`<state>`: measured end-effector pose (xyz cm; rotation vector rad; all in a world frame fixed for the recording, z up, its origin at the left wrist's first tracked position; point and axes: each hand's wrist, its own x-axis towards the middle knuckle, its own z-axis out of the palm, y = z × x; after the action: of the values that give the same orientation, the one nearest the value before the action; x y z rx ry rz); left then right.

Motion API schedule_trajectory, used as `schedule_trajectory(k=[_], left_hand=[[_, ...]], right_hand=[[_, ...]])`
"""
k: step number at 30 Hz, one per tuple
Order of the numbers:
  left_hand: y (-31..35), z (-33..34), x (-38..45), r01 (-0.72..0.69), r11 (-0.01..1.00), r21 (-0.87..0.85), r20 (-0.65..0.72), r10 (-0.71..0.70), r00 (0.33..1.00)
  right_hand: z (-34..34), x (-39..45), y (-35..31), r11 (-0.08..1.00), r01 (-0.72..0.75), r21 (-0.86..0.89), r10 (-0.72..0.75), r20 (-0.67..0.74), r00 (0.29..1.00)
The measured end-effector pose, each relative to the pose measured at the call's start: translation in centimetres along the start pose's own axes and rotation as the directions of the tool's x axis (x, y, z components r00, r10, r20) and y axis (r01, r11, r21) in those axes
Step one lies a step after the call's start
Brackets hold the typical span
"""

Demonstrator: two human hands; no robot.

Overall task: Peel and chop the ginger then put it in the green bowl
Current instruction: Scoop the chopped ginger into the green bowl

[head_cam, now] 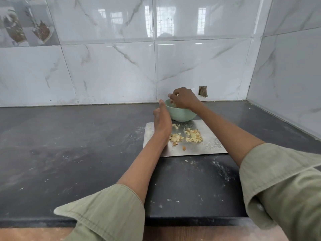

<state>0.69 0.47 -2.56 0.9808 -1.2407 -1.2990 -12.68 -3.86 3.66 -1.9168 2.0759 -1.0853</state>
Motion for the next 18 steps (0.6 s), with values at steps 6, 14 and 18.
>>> schedule_trajectory(k=[6,14,18], left_hand=[[0.0,-0.1,0.1,0.007,1.0,-0.025,0.01,-0.007,1.0],[-1.0,-0.3,1.1,0.027,0.999,-0.037,0.036,-0.026,0.999],[-0.6,-0.4,0.7,0.028,0.998,-0.047,0.042,-0.026,0.999]], right_hand=[[0.3,-0.4,0.3,0.998,0.046,-0.045,-0.048,-0.043,0.998],[0.4,-0.1,0.6,0.998,0.057,0.004,-0.055,-0.21,0.976],[0.3,-0.3,0.8,0.998,0.063,0.018,-0.058,-0.223,0.973]])
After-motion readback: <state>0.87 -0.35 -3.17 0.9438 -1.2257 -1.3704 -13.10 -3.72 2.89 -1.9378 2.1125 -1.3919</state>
